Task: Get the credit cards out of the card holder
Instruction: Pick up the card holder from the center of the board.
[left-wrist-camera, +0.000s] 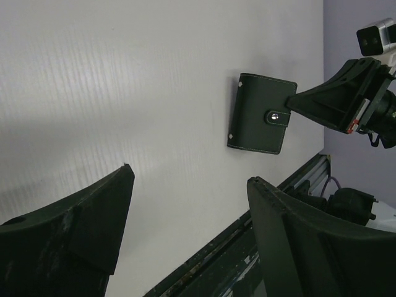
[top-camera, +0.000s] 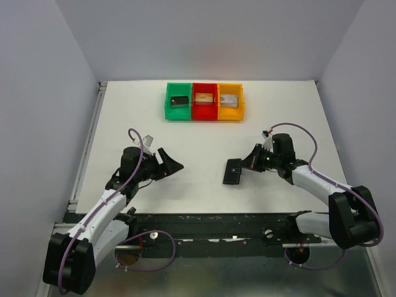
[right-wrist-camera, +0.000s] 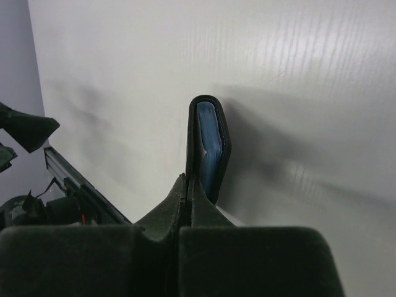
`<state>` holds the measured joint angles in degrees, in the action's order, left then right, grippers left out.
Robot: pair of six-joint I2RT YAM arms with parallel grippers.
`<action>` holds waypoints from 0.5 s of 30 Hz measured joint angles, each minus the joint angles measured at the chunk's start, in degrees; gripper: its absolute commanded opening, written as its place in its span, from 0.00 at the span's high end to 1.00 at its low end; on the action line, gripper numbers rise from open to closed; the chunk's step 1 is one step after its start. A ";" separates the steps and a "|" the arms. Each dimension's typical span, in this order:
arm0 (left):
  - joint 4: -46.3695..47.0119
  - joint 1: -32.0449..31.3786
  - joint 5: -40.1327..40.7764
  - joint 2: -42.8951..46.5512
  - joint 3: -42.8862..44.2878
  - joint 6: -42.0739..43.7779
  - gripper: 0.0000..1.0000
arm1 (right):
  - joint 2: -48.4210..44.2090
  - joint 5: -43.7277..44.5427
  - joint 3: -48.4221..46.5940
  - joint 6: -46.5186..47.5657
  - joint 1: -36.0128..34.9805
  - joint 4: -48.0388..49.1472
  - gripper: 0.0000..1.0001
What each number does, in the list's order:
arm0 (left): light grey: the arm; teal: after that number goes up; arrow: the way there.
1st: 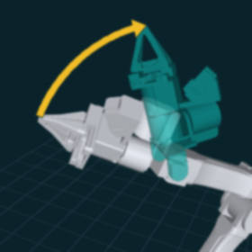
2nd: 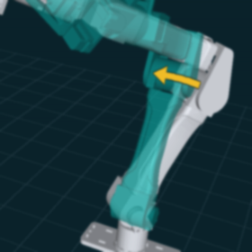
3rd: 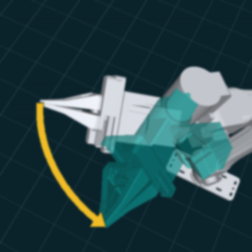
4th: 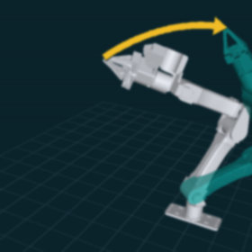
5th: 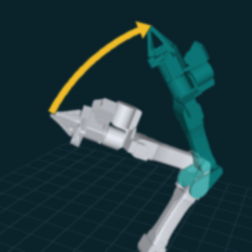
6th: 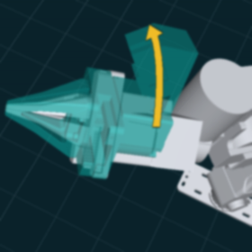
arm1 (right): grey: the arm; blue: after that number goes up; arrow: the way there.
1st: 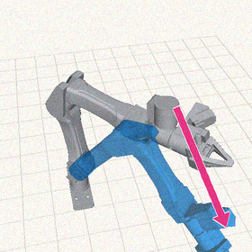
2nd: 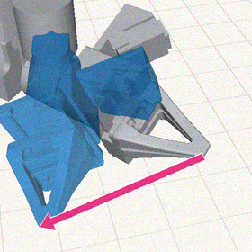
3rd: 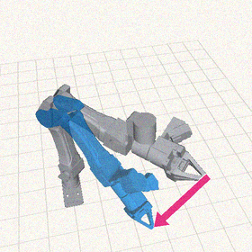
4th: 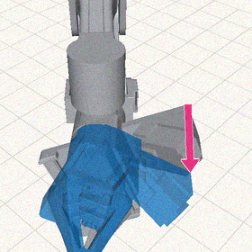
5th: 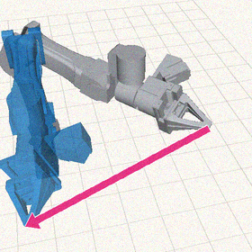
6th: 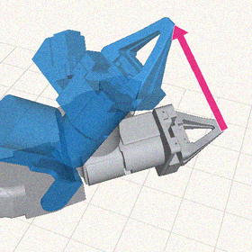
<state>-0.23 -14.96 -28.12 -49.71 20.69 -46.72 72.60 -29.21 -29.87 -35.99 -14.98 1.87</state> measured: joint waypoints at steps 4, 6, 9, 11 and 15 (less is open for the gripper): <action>1.66 -2.58 0.04 -0.68 -0.92 -1.22 0.14 | -1.53 -1.42 1.73 -0.44 -1.77 0.17 0.99; 2.93 -4.39 0.13 -0.98 -1.68 -2.10 0.14 | -1.90 -1.73 2.49 -0.87 -2.91 0.33 0.99; 4.48 -6.69 0.24 -1.51 -2.91 -3.26 0.14 | -1.97 -1.86 3.54 -1.97 -4.76 1.46 0.99; 5.11 -8.02 0.52 -1.97 -3.52 -3.89 0.14 | -1.95 -1.95 4.28 -3.04 -5.95 2.40 1.00; 6.36 -9.62 1.18 -2.16 -4.39 -4.52 0.14 | -1.77 -2.21 5.31 -5.16 -7.87 4.74 0.99</action>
<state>6.13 -24.58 -26.94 -51.88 16.29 -51.24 70.83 -31.42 -24.56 -41.15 -22.85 6.61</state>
